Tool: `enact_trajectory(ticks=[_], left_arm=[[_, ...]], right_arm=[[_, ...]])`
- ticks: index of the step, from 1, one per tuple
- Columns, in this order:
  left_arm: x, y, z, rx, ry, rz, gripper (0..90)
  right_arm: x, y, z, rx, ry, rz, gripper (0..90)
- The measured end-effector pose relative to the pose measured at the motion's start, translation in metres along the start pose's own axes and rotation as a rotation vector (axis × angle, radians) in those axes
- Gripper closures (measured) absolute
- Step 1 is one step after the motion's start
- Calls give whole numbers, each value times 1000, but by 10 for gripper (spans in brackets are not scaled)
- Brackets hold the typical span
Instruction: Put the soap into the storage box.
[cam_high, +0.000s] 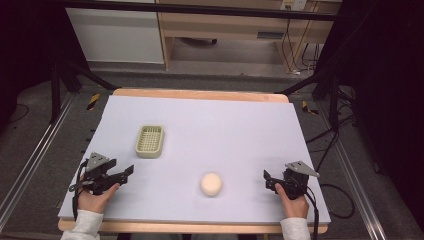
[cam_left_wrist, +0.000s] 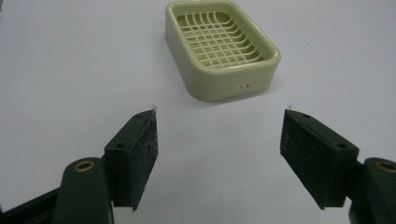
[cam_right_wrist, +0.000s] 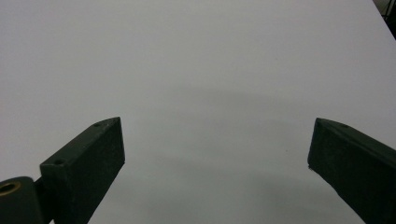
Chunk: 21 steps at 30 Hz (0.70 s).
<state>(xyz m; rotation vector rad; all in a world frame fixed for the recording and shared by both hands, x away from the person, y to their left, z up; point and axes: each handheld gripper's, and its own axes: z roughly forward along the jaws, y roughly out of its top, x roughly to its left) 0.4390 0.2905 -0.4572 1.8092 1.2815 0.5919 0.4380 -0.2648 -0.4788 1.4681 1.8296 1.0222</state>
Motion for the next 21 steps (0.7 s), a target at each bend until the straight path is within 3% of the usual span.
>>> enact_trajectory(ticks=[21], left_arm=[[-19, 5, 2, 0, -39, 52, 277]], right_arm=[[2, 0, 1, 3, -6, -9, 44]])
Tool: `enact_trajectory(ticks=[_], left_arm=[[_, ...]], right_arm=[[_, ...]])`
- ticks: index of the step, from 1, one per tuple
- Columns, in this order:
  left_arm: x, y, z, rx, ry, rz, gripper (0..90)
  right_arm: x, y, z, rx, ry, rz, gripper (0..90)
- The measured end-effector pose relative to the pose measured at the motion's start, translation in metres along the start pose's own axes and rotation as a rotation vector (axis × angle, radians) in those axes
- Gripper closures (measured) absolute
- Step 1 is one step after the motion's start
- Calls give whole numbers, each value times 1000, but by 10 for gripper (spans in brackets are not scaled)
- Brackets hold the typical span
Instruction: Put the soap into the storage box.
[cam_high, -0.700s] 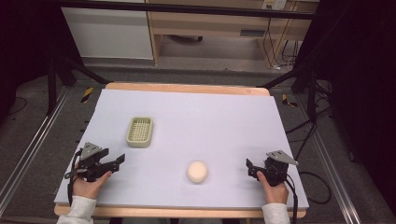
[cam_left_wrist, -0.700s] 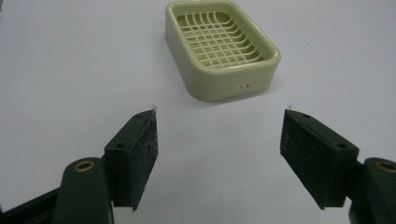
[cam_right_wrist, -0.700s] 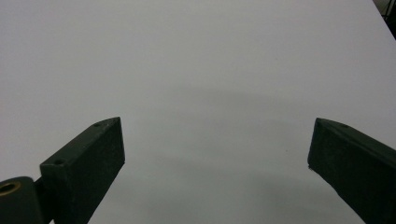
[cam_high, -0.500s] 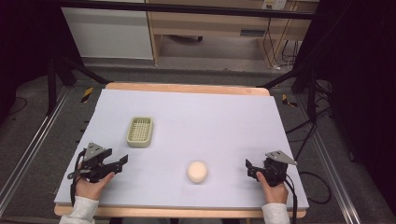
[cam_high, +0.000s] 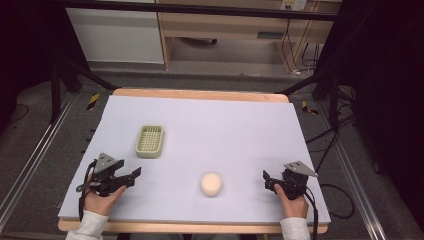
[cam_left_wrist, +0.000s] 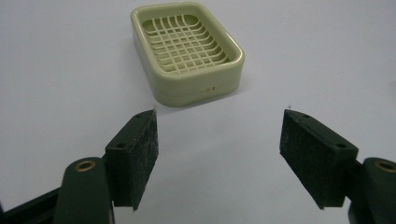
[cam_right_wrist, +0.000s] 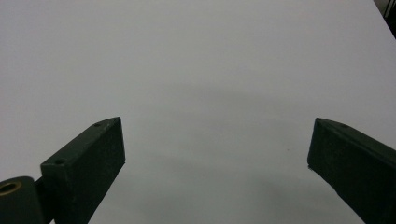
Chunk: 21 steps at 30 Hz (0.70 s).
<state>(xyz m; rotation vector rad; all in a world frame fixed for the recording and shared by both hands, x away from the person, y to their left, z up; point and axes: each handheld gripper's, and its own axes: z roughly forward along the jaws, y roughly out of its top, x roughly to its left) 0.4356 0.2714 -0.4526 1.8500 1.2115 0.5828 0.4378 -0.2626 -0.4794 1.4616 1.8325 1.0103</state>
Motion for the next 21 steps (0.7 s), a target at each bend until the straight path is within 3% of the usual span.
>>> enact_trajectory(ticks=[21], left_arm=[[-21, 8, 8, 1, -32, 46, 273]], right_arm=[[1, 1, 1, 2, -2, -6, 45]])
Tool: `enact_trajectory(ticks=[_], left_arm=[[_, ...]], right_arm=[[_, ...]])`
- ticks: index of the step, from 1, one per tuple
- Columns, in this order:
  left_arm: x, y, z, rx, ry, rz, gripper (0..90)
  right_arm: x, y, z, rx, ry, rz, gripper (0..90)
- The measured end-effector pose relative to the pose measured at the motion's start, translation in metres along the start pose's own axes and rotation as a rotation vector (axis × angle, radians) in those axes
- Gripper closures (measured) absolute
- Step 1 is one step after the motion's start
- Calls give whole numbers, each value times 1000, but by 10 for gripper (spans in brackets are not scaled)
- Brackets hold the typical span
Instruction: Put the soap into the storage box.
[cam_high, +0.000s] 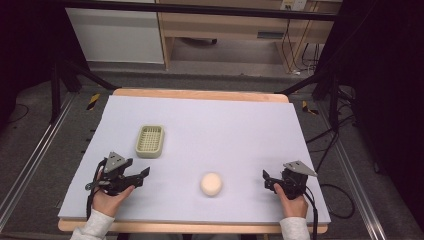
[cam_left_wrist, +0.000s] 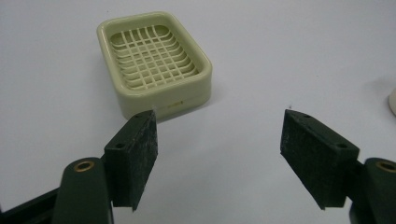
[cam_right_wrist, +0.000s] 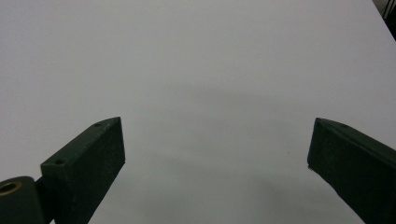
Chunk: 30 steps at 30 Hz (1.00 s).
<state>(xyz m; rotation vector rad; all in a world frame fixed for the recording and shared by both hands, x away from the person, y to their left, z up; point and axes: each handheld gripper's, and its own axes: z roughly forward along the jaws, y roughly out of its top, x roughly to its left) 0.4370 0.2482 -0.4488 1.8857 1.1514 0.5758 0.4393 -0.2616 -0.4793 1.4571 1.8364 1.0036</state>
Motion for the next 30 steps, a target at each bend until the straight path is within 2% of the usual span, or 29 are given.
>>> enact_trajectory(ticks=[14, 30], left_arm=[[-12, 3, 5, 0, -22, 16, 263], [-34, 10, 10, -3, -55, 59, 259]], right_arm=[[1, 0, 0, 1, 2, -5, 45], [1, 0, 1, 7, 3, -6, 46]])
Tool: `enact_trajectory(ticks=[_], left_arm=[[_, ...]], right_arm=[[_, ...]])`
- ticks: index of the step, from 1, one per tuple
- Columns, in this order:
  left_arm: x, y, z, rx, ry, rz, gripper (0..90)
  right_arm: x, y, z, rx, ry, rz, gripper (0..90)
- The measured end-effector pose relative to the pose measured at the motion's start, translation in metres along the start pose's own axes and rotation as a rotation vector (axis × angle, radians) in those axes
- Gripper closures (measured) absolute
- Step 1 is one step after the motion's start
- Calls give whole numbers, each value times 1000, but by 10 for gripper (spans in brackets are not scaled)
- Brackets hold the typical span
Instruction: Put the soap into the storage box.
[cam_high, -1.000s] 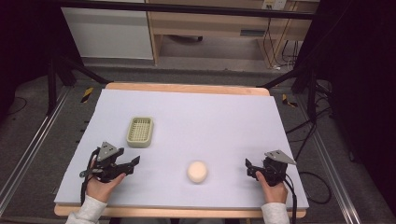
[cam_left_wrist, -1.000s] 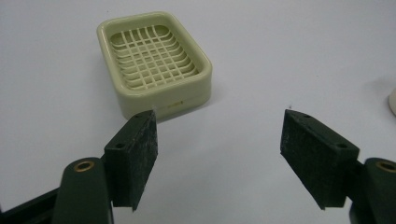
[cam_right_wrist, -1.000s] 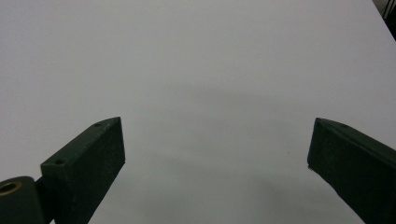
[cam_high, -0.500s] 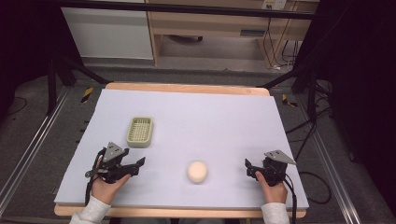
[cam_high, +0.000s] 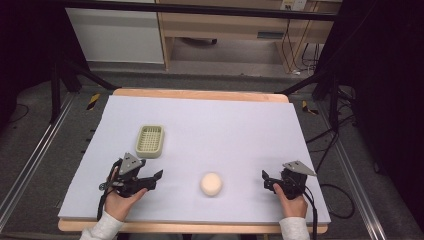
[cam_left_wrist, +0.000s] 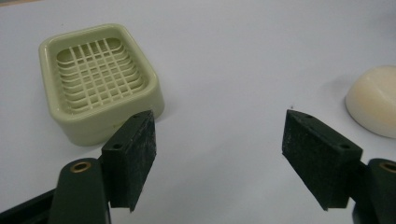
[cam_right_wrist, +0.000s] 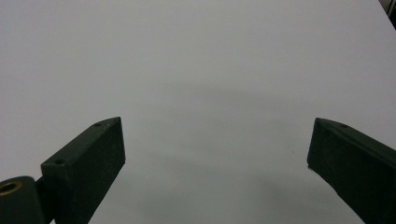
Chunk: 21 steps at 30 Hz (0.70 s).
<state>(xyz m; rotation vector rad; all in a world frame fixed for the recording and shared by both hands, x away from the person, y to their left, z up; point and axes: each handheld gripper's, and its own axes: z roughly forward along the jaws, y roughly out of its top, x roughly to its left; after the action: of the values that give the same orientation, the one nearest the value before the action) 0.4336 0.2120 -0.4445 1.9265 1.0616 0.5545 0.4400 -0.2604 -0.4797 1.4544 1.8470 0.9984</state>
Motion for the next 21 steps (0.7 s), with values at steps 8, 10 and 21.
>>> enact_trajectory(ticks=[8, 10, 21], left_arm=[[-7, 9, 3, -7, -18, 25, 255], [-10, 12, 4, -8, -25, 39, 254], [-20, 20, 10, -7, -44, 55, 252]], right_arm=[[0, 0, 0, 5, 3, 5, 46], [0, -1, 0, 7, 4, 5, 46], [-1, 1, 0, -1, 3, 3, 46]])
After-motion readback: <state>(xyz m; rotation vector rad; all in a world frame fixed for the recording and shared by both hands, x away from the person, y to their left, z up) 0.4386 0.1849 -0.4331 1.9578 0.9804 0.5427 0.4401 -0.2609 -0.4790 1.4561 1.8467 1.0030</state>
